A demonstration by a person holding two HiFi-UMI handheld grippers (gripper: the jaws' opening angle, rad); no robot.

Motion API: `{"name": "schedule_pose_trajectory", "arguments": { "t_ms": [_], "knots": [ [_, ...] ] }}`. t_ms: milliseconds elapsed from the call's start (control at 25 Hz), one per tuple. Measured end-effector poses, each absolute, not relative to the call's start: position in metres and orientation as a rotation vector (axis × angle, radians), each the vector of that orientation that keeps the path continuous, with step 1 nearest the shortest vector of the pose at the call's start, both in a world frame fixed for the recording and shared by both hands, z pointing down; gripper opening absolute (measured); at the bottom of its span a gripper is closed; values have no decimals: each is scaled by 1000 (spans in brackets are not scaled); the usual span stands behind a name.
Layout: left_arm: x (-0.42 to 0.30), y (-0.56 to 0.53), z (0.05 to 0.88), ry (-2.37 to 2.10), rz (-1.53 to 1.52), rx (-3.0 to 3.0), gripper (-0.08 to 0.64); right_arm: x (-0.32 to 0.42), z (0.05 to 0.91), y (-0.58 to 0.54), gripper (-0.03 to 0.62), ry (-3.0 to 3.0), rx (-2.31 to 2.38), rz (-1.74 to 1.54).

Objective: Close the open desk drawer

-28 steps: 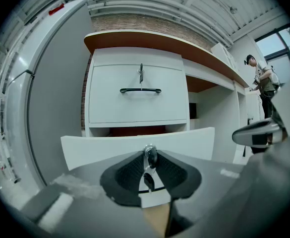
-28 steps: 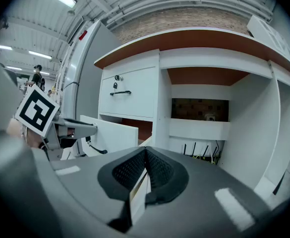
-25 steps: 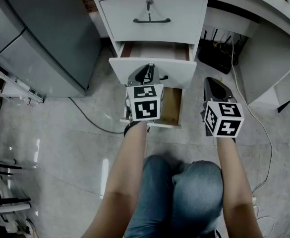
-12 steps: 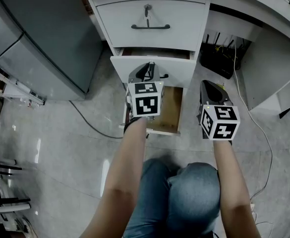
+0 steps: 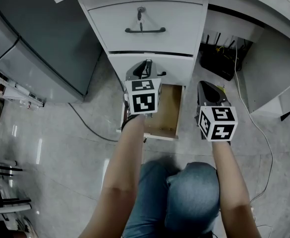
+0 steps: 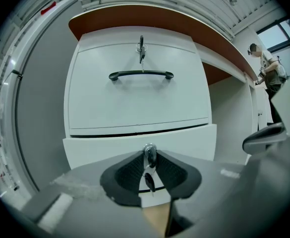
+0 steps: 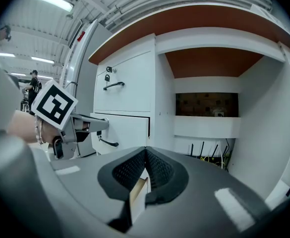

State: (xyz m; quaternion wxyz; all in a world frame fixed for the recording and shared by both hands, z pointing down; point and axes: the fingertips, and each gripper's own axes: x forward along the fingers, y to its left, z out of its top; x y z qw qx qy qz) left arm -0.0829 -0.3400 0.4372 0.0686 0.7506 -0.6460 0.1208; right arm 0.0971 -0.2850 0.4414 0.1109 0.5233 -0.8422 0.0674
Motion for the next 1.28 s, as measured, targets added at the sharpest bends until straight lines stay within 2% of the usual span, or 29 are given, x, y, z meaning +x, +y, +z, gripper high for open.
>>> {"name": "schedule_pose_trajectory", "arguments": {
  "t_ms": [1280],
  "knots": [
    [-87,-365,435,-2007,314,2278,84,122,449,-287,-2,-2446,1545,192]
  ]
}}
